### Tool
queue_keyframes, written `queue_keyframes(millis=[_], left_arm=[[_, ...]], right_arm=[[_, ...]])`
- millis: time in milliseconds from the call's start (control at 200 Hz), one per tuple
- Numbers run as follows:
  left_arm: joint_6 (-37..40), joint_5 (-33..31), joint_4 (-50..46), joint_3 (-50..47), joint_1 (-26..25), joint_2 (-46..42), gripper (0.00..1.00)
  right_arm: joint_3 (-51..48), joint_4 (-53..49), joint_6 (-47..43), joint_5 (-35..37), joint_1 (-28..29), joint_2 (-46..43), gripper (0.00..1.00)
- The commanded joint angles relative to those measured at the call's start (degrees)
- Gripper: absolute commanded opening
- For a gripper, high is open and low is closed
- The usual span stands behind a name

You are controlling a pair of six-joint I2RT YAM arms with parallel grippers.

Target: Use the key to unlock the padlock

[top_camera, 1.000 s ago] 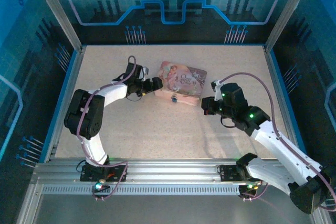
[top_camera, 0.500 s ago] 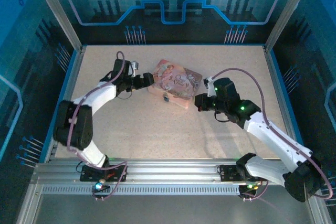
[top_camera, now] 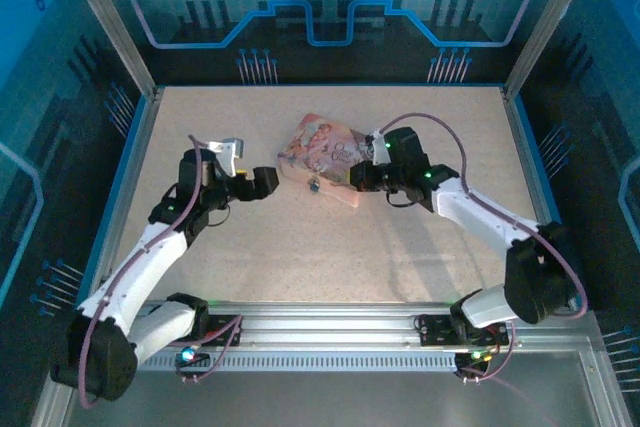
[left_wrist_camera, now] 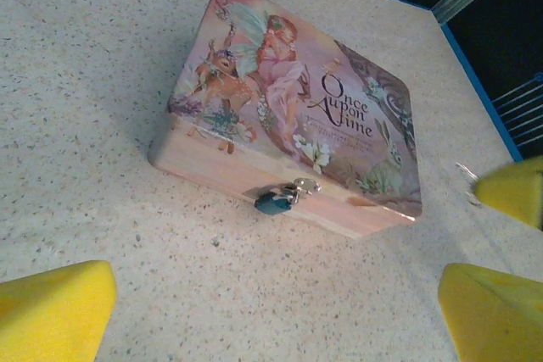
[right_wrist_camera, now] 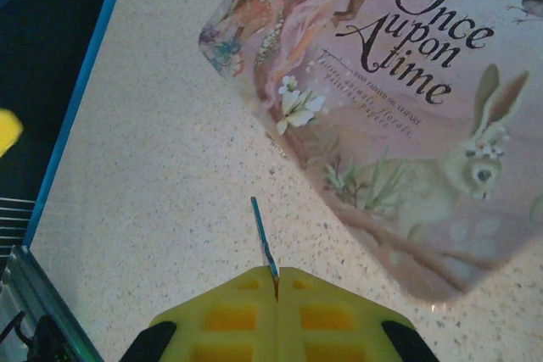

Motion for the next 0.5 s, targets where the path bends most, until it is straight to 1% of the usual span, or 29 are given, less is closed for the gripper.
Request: queue_keyframes(millis=[0, 95, 180, 280, 385, 495], left_arm=[[0.8, 2.0, -2.7, -2.0, -0.2, -1.5, 0.99], [-0.8, 5.5, 1.6, -4.5, -0.7, -0.8, 0.99], [-1.6, 6.7, 6.9, -6.6, -2.6, 1.1, 0.97], [0.1, 5.4, 9.6, -6.7, -6.0, 5.1, 0.94], [2.6, 3.4, 12.4, -6.3, -9.8, 9.5, 0.94], [4.0, 2.9, 16.2, -5.7, -12.3, 14.2, 0.94]], right_arm=[[3.0, 4.9, 0.4, -3.6, -1.4, 5.0, 0.0], [4.5, 7.0, 1.2, -4.9, -1.9, 9.2, 0.0], [5.3, 8.4, 1.7, -4.9, -2.2, 11.9, 0.0], [5.7, 9.2, 2.3, -4.5, -2.8, 14.2, 0.0], [5.4, 10.2, 3.2, -4.7, -3.6, 16.1, 0.0], [5.3, 9.4, 3.1, -4.3, -3.8, 17.2, 0.0]])
